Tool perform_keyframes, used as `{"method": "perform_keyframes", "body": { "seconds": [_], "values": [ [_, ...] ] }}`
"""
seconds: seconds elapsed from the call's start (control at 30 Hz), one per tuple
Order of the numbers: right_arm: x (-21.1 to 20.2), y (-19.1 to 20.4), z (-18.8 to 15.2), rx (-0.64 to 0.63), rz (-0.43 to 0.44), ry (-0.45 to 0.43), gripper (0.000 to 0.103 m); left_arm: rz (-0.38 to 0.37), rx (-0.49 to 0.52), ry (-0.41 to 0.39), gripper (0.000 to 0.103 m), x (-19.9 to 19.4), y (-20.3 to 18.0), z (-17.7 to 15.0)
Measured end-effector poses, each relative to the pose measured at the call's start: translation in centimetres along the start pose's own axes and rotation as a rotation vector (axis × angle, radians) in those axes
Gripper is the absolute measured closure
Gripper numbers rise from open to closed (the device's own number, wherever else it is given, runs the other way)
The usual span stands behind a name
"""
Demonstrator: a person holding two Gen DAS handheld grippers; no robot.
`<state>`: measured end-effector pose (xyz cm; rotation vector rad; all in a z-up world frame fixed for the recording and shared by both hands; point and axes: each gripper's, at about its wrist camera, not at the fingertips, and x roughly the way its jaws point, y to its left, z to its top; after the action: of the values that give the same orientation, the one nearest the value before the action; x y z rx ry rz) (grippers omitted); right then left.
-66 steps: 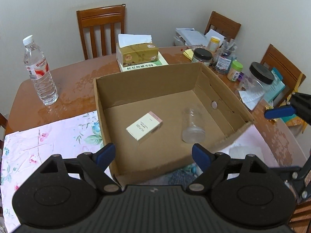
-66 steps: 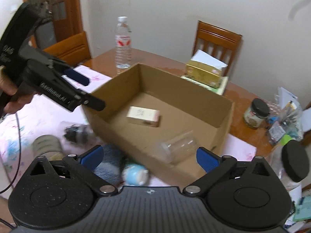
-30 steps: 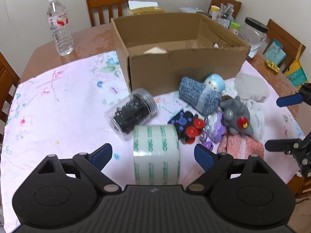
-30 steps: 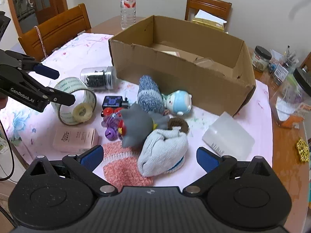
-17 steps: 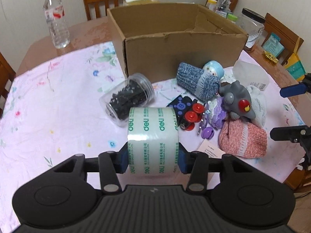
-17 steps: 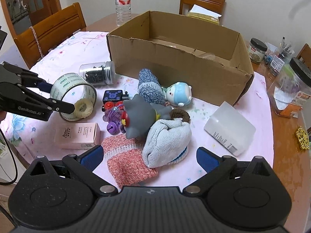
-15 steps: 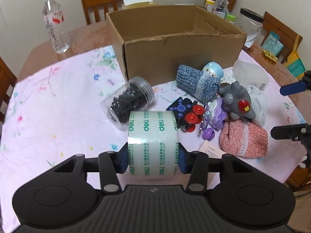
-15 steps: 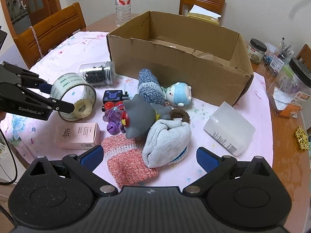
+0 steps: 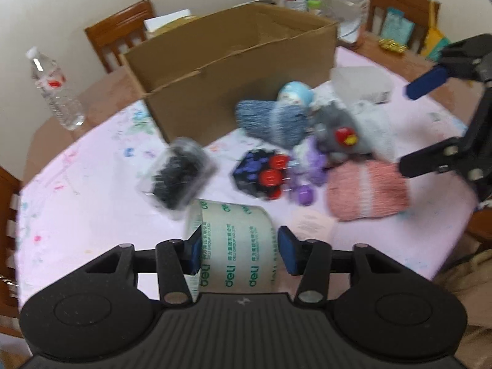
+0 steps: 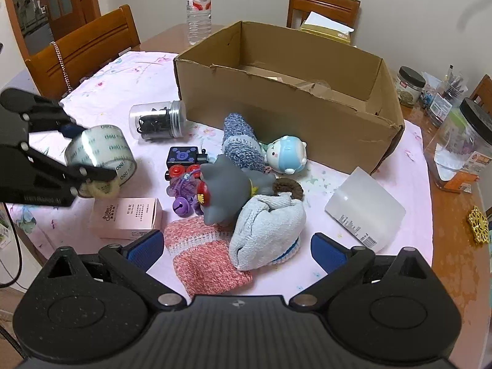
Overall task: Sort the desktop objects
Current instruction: 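Grasp the green-printed tape roll with the left gripper and lift it, then grasp the pink knit sock with the right gripper while the left holds the tape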
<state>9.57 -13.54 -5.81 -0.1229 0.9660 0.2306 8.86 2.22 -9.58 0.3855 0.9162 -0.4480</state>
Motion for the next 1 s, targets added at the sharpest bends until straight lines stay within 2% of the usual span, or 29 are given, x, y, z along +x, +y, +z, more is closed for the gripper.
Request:
{"method": "perform_keyframes", "body": {
  "seconds": [0.07, 0.23, 0.37, 0.53, 0.67, 0.83, 1.0],
  "values": [
    [-0.1, 0.0, 0.0, -0.003, 0.001, 0.000, 0.000, -0.033, -0.031, -0.014, 0.036, -0.4, -0.2, 0.0],
    [-0.1, -0.2, -0.1, -0.005, 0.000, 0.003, 0.000, -0.011, -0.067, -0.035, 0.025, -1.4, 0.4, 0.0],
    [0.1, -0.4, -0.1, 0.002, 0.014, 0.004, 0.000, 0.001, -0.133, -0.012, 0.016, -1.2, 1.3, -0.7],
    [0.3, 0.1, -0.2, -0.009, 0.034, 0.012, 0.000, -0.088, -0.291, 0.044, 0.014, 0.2, 3.0, -2.0],
    [0.8, 0.3, -0.5, -0.014, 0.051, 0.034, 0.000, -0.149, -0.398, 0.041, 0.011, 1.1, 4.1, -2.7],
    [1.7, 0.7, -1.4, -0.021, 0.059, 0.077, 0.000, -0.206, -0.462, 0.027, 0.011, 2.3, 4.6, -2.9],
    [2.6, 1.4, -2.2, -0.035, 0.062, 0.116, 0.000, -0.229, -0.481, 0.026, 0.011, 3.4, 4.7, -2.6]
  ]
}}
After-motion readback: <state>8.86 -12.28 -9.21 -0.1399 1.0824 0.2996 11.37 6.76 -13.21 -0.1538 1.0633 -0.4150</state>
